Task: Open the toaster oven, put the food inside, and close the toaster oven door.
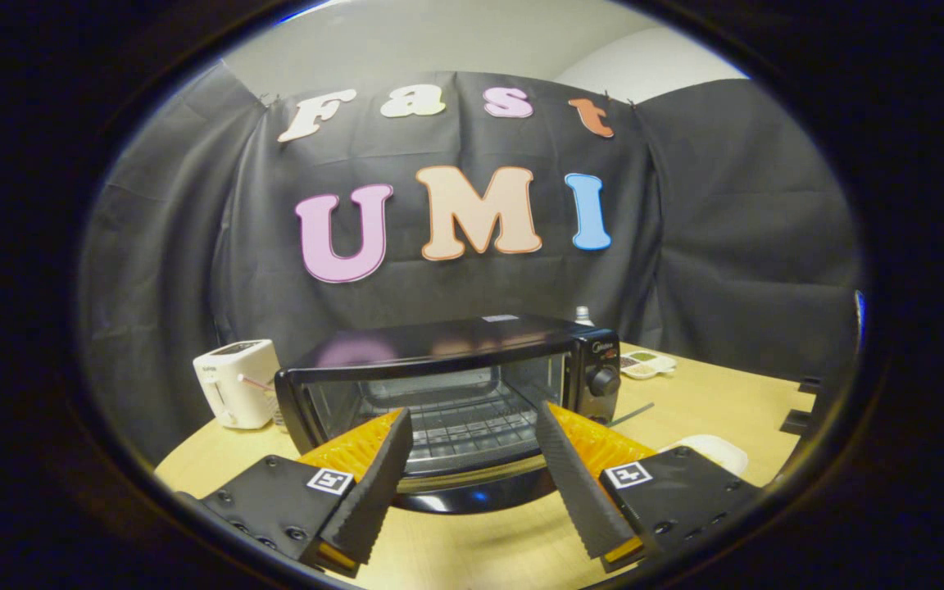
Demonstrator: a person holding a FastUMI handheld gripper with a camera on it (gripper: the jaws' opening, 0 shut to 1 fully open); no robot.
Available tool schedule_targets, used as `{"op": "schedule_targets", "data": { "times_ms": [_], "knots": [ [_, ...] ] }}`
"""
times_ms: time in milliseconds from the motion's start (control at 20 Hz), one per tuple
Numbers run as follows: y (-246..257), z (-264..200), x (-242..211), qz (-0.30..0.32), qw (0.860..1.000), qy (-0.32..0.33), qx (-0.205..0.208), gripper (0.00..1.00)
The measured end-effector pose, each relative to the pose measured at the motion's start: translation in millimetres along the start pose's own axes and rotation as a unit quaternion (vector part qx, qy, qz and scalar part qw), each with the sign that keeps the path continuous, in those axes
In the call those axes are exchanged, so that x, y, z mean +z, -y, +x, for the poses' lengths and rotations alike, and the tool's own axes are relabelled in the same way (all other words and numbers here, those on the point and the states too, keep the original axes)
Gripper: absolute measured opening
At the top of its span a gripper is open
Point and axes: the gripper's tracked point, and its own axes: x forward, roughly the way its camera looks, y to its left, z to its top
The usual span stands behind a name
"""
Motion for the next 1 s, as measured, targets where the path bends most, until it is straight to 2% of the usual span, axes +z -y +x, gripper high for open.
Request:
{"op": "schedule_targets", "data": {
  "times_ms": [500, 850, 1000],
  "knots": [
    [12, -15, -26, -0.013, 1.0, -0.025, -0.007, 0.95],
    [42, -17, -100, -0.026, 0.99, -0.128, -0.046, 0.95],
    [47, -14, -113, -0.027, 0.988, -0.143, -0.046, 0.94]
  ]
}}
